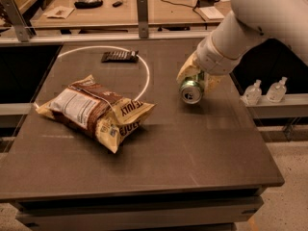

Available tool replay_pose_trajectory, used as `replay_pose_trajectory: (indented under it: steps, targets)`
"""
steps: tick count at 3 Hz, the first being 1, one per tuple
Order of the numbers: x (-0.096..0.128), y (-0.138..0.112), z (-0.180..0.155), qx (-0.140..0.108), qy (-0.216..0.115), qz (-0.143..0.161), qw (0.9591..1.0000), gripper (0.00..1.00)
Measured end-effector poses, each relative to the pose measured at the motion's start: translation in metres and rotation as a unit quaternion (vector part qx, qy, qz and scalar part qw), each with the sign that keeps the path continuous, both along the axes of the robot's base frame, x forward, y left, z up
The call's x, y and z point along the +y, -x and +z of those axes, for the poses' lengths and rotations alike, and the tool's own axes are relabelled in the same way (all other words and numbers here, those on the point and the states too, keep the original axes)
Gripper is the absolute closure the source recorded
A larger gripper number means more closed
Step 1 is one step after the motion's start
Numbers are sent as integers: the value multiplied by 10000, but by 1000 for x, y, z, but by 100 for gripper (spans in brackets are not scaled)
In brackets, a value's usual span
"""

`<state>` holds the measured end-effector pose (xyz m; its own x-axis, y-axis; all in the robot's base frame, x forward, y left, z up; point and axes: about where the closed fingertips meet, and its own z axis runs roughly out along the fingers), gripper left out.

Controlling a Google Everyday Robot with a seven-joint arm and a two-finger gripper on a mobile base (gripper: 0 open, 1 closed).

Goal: Knock green can over

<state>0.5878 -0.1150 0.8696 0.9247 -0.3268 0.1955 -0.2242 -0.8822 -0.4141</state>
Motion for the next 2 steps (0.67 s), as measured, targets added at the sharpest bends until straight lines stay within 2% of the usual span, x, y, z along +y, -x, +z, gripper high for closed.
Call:
replay_pose_trajectory:
  steps: [1, 2]
  targets:
    - [8, -3, -11, -87, -100, -272, 9995, 100]
    - [14, -1, -21, -121, 49, -326, 9994, 82]
